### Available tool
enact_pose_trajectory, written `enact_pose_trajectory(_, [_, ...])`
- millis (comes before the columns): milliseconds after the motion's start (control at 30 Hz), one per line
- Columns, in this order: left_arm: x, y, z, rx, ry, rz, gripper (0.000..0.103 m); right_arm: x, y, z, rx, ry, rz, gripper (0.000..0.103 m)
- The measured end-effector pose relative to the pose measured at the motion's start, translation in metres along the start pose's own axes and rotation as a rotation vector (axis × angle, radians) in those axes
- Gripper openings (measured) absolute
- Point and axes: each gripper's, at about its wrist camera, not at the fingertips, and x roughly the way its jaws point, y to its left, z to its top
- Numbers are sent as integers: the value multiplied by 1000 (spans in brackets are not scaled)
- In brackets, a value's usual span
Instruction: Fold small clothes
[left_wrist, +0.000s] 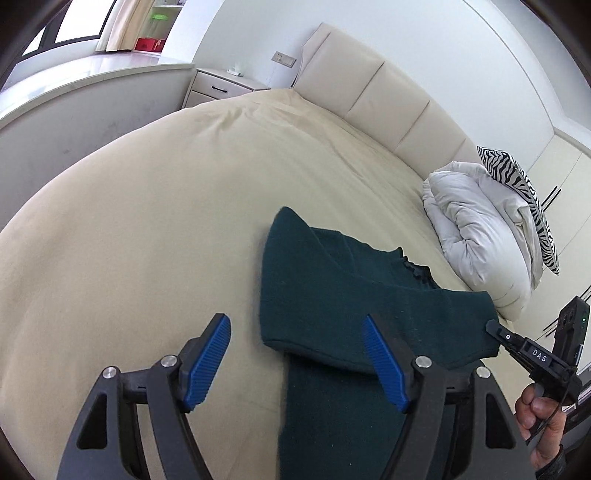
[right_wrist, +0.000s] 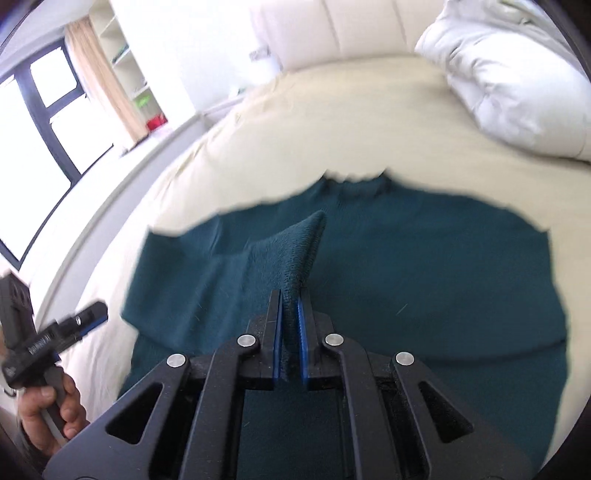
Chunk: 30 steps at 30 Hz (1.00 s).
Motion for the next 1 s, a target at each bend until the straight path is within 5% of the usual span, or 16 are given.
enact_pose_trajectory(167, [26,-11,16,28,15,30,75,7,-59,14,50,-12,-92,6])
enact_pose_trajectory(267, [49,-21,21,77,56,66,75,35,-105,5,160,83,-73,6])
enact_pose_trajectory(467, [97,-28,32,111,139,136,72,49,-121,-11,175,87,-51,6])
enact_pose_trajectory(600, [117,-36,28,159,170,173,25,54,-128,-9,190,85,-31,7])
enact_pose_trajectory(667, [118,-35,25,164,157,182,12,55,-119,-12,184,85,-32,7])
enact_pose_trajectory(867, [109,-19,24,124,128,161,9,45,-113,-3,198,58,-55,6])
enact_pose_trajectory(1000, [108,-18,20,120,106,168,9,68,-120,-8,201,126,-95,6])
